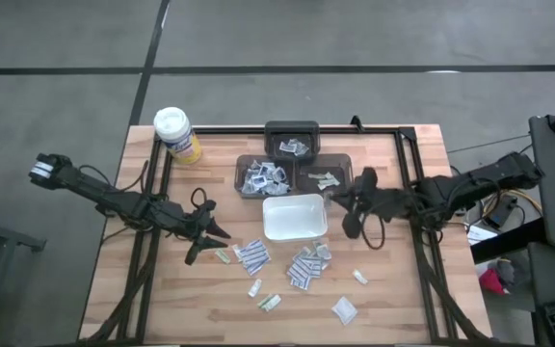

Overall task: Pick & Place First Aid Supplies
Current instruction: Put the ointment pack into the top black bin

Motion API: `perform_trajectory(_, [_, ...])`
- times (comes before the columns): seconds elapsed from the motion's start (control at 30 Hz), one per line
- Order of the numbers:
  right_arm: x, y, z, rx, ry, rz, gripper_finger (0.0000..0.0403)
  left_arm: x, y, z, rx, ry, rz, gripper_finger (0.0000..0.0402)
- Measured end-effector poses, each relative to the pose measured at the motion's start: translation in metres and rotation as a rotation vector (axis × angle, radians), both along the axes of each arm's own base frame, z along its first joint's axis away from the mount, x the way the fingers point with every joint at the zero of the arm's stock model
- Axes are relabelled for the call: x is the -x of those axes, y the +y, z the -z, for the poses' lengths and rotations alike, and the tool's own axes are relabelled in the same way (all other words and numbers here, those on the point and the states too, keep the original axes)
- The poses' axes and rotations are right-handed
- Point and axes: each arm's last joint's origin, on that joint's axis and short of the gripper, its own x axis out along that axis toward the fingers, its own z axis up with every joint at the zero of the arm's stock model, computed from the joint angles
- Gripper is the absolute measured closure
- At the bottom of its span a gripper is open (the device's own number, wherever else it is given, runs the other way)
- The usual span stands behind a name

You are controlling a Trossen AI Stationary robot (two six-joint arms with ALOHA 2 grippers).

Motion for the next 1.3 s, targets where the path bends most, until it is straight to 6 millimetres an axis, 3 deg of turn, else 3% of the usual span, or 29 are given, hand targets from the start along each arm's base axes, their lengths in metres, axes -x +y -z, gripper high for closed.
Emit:
perform_trajectory(0.43, [-0.014, -0.074, -0.015, 0.384, 0.031, 0.003, 0.0395, 0.0, 0.0, 0.0, 0.0, 0.0, 0.0, 0.0284])
perform_trajectory(0.67, [-0.012, -0.121, -0.02, 0.453, 0.013, -0.001, 0.0395, 0.0, 0.0, 0.0, 0.0, 0.0, 0.0, 0.0284])
perform_trajectory(0.87, [-0.016, -0.158, -0.01, 0.456, 0.025, -0.038, 0.0395, 0.0, 0.0, 0.0, 0.0, 0.0, 0.0, 0.0284])
perform_trajectory(1.03, [-0.029, -0.185, 0.006, 0.451, 0.065, -0.082, 0.0395, 0.0, 0.0, 0.0, 0.0, 0.001, 0.0, 0.0284])
perform_trajectory(1.3, [-0.068, -0.232, 0.013, 0.464, 0.153, -0.174, 0.0395, 0.0, 0.0, 0.0, -0.005, -0.001, 0.002, 0.0284])
